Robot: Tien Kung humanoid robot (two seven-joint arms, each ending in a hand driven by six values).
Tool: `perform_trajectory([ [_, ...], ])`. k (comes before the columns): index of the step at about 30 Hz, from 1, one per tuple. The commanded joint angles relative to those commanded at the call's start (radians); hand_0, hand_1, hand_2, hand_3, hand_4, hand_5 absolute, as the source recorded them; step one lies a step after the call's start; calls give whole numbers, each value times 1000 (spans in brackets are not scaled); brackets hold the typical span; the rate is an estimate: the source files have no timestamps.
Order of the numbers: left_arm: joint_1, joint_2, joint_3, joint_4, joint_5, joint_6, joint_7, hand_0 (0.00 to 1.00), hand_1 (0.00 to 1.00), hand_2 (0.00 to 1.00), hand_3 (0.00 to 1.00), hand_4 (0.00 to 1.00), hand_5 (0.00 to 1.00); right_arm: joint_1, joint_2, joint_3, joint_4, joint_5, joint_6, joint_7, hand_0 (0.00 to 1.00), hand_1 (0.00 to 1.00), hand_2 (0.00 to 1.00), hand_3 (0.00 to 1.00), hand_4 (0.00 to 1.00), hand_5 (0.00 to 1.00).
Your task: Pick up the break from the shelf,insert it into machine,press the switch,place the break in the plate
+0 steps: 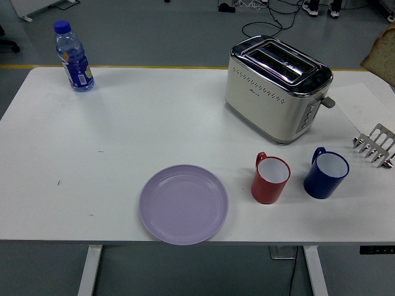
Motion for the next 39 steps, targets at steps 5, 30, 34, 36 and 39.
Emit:
perform_trajectory([
  [5, 0, 1, 3, 0, -4, 2, 0, 417, 481, 514, 585, 378, 998, 87, 40, -22, -11, 46, 13, 2, 323, 354, 418, 504, 415, 2],
  [30, 17, 6, 22, 0, -4, 2, 9, 417, 480, 511, 584, 377, 998, 332, 278, -182, -264, 190, -34, 19, 310, 343, 413, 505, 416, 2],
  [34, 18, 6, 23, 0, -1, 2, 10, 417, 479, 510, 584, 378, 998, 341, 301, -200, -308, 194, -39, 27, 310, 342, 413, 505, 417, 2],
  [36, 18, 6, 24, 0, -2, 2, 10, 417, 479, 510, 584, 378, 998, 343, 308, -209, -328, 193, -44, 34, 310, 342, 413, 505, 417, 2],
  [39, 17, 6, 24, 0, -1, 3, 10, 417, 479, 509, 584, 377, 998, 348, 318, -225, -370, 207, -61, 47, 309, 341, 412, 506, 422, 2],
])
